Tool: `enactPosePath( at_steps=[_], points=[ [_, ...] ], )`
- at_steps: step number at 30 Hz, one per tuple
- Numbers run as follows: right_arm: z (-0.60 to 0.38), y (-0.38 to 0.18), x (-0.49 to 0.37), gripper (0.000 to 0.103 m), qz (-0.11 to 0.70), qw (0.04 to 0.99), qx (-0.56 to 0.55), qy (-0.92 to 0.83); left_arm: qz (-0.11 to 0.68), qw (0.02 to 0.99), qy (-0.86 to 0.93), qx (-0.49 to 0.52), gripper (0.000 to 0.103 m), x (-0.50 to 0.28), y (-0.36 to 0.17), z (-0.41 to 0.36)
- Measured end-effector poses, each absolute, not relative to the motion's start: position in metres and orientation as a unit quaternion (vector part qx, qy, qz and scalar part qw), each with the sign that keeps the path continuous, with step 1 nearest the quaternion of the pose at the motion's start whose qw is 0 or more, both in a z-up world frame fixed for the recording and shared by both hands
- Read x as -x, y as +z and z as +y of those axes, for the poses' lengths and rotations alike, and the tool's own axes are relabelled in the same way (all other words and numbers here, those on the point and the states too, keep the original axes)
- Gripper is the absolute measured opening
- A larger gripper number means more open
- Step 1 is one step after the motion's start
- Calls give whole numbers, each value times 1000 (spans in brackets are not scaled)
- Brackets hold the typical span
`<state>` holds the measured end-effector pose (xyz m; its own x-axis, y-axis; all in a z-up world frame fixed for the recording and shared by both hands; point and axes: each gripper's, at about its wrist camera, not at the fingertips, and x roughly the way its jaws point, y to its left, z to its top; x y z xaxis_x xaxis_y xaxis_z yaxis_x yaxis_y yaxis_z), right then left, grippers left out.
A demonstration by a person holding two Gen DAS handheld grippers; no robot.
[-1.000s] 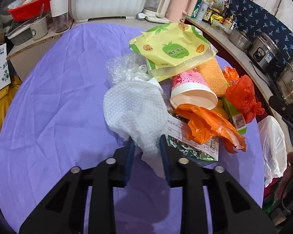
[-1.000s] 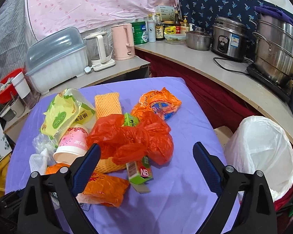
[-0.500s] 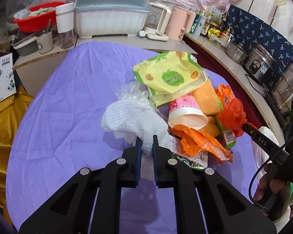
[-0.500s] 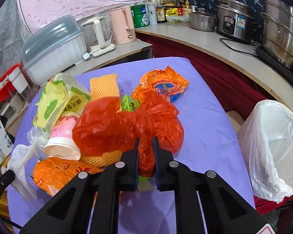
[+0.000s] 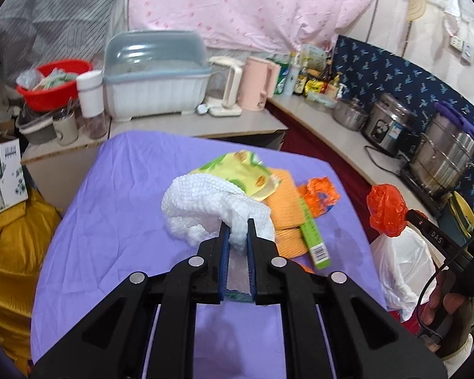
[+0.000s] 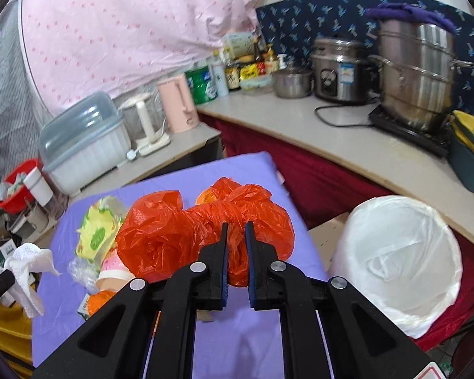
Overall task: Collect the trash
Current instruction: 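Carry the wet wipe and red bag over the white trash bin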
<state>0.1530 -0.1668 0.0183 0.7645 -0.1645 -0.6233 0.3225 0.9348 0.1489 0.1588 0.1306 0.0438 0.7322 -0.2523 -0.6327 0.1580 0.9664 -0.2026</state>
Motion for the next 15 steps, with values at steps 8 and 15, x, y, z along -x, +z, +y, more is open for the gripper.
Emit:
enactPosePath(
  at_steps=[8, 15],
  points=[
    [-238, 52, -87, 9, 271, 929, -144, -206, 326, 925, -191, 46, 10, -145, 78, 56],
    [-305, 56, -30, 9, 254, 913, -168, -273, 318, 904, -286, 9, 10, -123, 91, -45]
  ],
)
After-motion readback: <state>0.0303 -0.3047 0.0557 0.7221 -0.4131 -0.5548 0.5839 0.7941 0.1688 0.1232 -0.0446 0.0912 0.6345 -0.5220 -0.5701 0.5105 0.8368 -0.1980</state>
